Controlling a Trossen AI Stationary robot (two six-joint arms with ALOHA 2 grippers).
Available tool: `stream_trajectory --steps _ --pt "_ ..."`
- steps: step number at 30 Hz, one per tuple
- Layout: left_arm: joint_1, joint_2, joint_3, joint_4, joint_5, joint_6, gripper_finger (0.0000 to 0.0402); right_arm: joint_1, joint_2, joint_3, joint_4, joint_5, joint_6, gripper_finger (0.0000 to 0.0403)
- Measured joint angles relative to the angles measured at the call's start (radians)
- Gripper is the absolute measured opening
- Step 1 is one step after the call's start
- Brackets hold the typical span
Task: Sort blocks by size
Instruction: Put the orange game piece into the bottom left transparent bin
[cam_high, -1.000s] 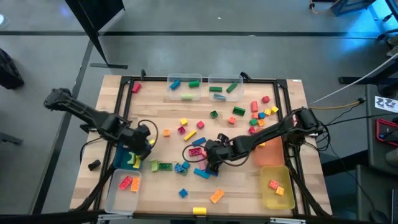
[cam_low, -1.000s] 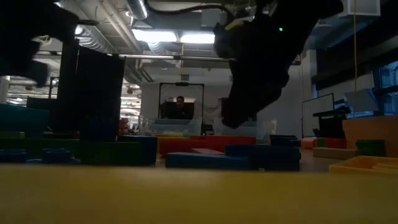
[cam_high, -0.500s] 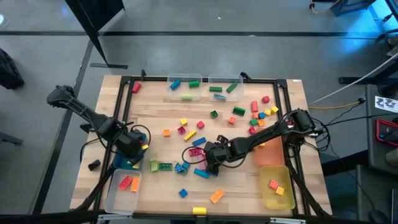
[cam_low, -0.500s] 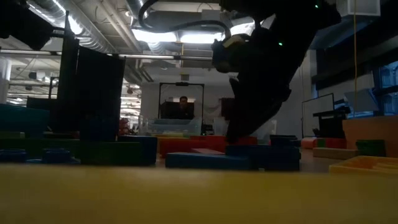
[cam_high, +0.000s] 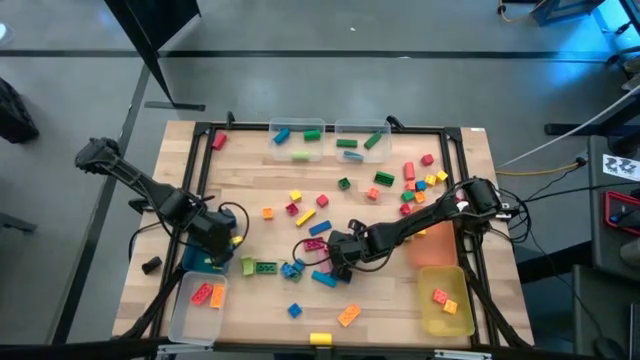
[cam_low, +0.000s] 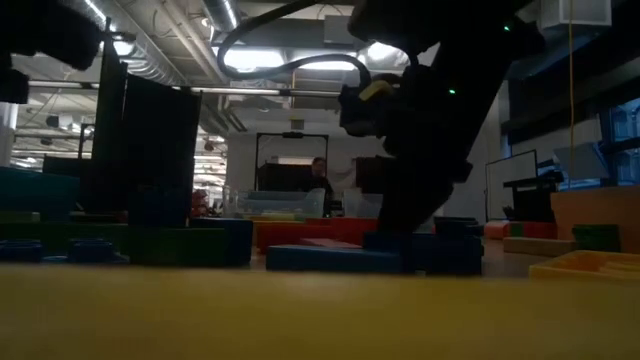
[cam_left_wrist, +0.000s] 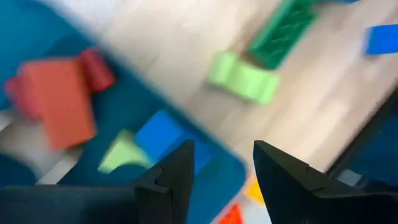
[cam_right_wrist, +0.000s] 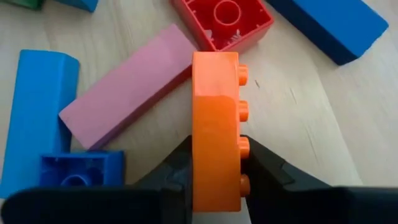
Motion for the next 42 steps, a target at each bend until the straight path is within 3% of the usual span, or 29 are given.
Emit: stream_trajectory --steps 4,13,17,29,42 --pt "0.001 0.0 0.0 0.132 -0.076 0.105 0.015 0.0 -0.006 0.019 -0.008 -0.006 -0.034 0.0095" --pt "0.001 0.034 0.0 0.471 -0.383 0.421 0.015 0.0 -0.014 0.154 -0.007 0.001 -0.16 0.011" --pt "0.01 0.088 0.0 0.585 -0.395 0.609 0.0151 0.0 -0.014 0.2 -0.004 0.017 -0.221 0.0098" --pt "0.063 0.33 0.0 0.844 -0.399 0.865 0.0151 0.0 -0.014 0.26 -0.003 0.063 -0.293 0.0102" --pt "0.119 0.419 0.0 0.955 -0.398 0.94 0.0151 0.0 -0.014 0.26 0.0 0.062 -0.294 0.0102"
